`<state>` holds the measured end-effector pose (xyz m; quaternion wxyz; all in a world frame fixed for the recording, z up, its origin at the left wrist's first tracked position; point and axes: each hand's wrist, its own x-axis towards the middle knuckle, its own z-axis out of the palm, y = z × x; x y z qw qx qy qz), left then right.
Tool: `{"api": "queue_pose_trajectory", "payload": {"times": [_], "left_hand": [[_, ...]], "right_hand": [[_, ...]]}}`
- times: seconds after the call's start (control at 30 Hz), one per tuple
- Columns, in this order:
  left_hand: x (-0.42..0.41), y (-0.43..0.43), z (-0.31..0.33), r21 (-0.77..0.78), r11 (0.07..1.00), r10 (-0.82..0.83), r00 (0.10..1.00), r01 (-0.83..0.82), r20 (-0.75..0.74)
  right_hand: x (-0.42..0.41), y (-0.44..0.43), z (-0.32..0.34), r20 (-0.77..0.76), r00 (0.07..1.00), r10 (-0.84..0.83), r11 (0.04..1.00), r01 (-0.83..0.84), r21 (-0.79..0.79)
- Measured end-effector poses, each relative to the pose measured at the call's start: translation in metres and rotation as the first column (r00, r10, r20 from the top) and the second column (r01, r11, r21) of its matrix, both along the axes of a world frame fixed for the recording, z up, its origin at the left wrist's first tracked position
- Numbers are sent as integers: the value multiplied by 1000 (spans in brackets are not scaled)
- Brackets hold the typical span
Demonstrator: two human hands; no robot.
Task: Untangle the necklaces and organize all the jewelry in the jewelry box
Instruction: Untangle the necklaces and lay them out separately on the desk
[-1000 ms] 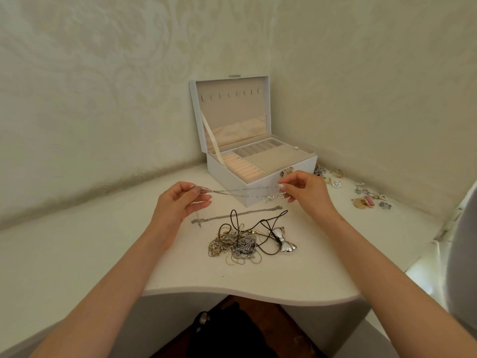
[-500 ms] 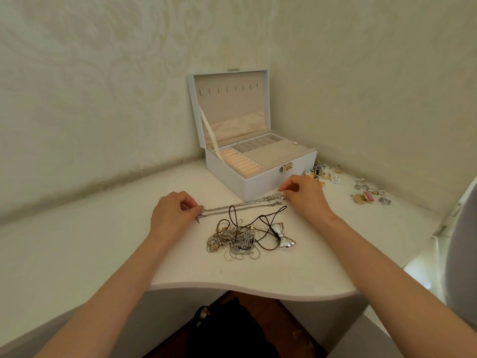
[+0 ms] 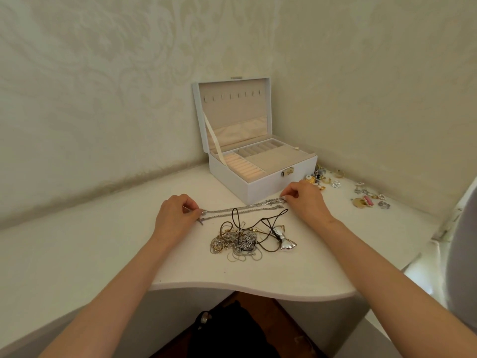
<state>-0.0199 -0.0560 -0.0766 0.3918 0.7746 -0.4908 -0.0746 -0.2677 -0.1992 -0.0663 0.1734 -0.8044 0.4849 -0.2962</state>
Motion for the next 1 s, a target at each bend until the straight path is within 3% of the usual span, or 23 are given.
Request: {"api": "queue_pose_trajectory", "payload": {"times": [0.1,0.17,0.23,0.3,0.4,0.53,0.8,1.0], "left_hand": [[-2,3,1,-38,999,-1,1000,1,-12],[-9,12,5,-158,987,-16,1000,20,23],[-21,23,13,-245,963,-104,994,111,41],[-33,32,20,-215,941,-272,962,263,-14],[-41,35,21,-27,893,-450,892,449,-52],[-45,34,16,79,838,-538,842,539,-41],[-48,44,19,153,793,-583,807,590,-95],[-55,48,23,208,763,-599,790,612,-131]], "right_hand": [[-1,1,-1,15,1000,-16,1000,16,1],[-3,8,4,82,996,19,1000,-17,-26],[-4,23,15,199,972,124,992,-119,-37],[-3,43,27,260,927,270,959,-282,11],[2,63,35,149,886,439,885,-455,101],[2,64,24,-122,858,500,862,-478,171],[-26,57,30,-80,882,464,851,-419,316],[-37,59,42,-214,853,476,855,-391,342]]}}
